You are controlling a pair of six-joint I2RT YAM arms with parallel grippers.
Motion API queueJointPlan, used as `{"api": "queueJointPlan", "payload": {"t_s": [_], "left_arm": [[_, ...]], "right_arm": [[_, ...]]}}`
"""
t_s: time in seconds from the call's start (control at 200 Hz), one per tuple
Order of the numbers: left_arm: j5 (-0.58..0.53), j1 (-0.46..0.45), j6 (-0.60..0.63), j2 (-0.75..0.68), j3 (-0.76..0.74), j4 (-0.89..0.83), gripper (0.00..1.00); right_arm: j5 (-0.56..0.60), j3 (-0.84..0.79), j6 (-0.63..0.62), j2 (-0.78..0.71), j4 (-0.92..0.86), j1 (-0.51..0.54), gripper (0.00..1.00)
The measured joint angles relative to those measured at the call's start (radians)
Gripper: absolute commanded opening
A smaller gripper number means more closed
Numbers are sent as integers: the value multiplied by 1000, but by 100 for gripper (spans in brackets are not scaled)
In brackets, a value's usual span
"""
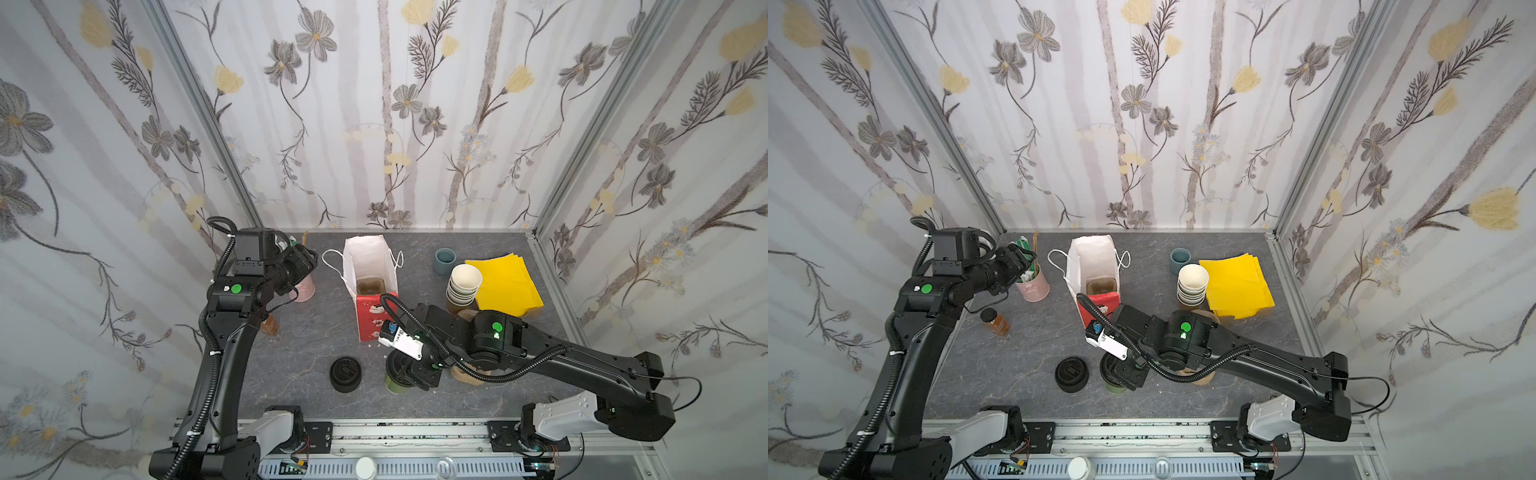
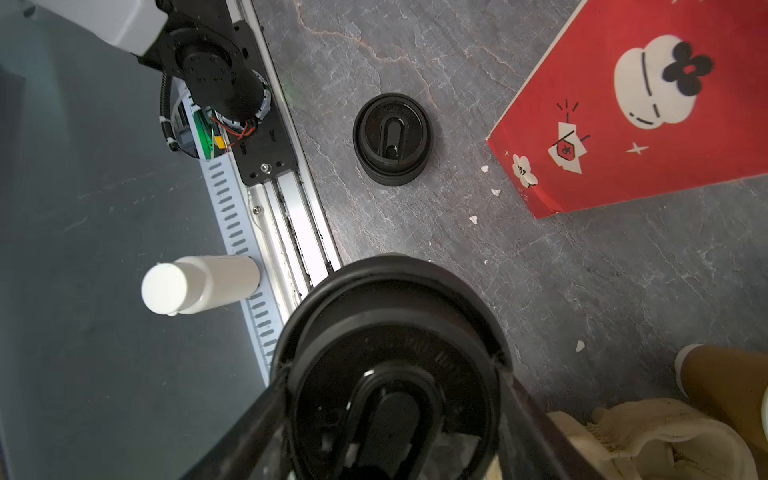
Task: Pack the takeout coffee
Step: 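Carry the lidded cup with the right gripper above the bag opening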
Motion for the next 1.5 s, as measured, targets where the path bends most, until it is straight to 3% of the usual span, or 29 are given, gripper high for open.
{"api": "queueJointPlan", "payload": {"t_s": [0.31, 0.555, 0.954, 1.499], "left_arm": [[-35, -95, 1, 17, 19, 4, 68], [-46, -137, 1, 45, 30, 7, 68], [-23, -159, 10, 113, 27, 7, 61], [-30, -162, 65, 281, 113, 22, 47]], "right_arm": [[128, 383, 341, 165, -227, 76, 62], [169, 582, 505, 246, -308, 77, 62], [277, 720, 556, 275, -307, -9, 62], [308, 731, 499, 256, -116, -117, 62]]}}
